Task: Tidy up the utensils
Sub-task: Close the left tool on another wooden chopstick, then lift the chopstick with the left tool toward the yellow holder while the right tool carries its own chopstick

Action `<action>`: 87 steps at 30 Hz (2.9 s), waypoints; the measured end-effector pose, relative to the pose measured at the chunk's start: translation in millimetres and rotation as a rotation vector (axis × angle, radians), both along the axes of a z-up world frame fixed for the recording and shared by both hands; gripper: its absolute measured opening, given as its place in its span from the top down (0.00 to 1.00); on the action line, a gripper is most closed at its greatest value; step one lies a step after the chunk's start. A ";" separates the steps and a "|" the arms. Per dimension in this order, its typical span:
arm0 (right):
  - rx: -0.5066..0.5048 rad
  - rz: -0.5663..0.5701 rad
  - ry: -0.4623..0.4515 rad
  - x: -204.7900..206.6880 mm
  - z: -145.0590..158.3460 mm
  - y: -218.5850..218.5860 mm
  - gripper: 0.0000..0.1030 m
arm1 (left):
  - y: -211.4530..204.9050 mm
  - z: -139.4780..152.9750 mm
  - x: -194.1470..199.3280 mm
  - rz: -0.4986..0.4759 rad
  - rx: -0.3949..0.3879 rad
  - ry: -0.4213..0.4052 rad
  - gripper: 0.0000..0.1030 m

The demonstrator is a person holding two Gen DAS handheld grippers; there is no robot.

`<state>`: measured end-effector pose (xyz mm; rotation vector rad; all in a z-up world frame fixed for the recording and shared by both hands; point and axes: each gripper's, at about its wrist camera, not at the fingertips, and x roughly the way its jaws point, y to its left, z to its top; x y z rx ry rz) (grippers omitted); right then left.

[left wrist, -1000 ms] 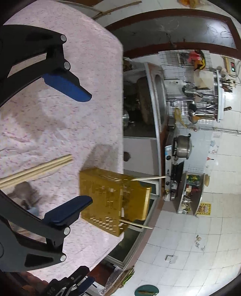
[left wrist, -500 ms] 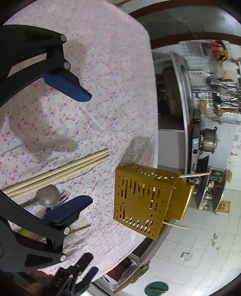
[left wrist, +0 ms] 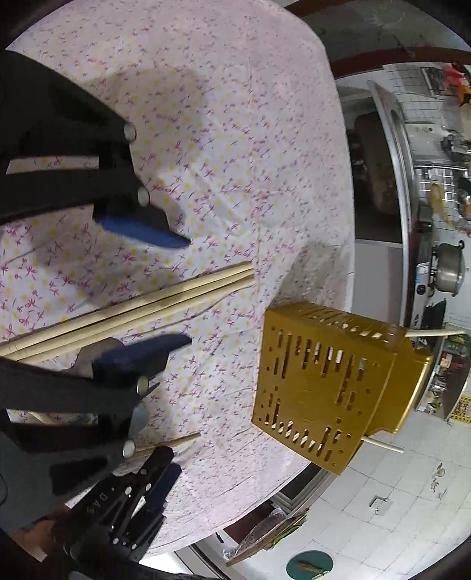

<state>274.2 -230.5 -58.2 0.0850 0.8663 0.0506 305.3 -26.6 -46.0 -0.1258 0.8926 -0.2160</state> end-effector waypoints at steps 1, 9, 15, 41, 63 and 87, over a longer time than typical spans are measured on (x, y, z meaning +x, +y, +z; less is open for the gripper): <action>0.007 0.002 0.007 1.1 -1.9 0.9 0.72 | 0.3 -1.3 0.8 -0.002 -0.007 0.007 0.63; 0.016 0.012 0.040 4.7 -6.6 2.8 0.77 | -4.9 -15.5 15.8 -0.021 -0.036 0.084 0.83; 0.066 0.009 0.050 7.5 -8.0 -7.2 0.84 | -6.2 -21.7 26.1 -0.019 -0.045 0.108 0.86; 0.146 -0.004 0.051 6.6 -9.8 -22.7 0.94 | 4.9 -17.7 29.0 -0.031 -0.047 0.108 0.95; 0.101 -0.001 0.045 7.7 -10.5 -16.4 0.94 | -17.7 -21.1 30.3 -0.087 0.004 0.094 0.95; 0.188 -0.001 -0.020 -6.3 16.6 -32.7 0.94 | 8.5 23.3 -4.5 -0.084 -0.068 0.005 0.96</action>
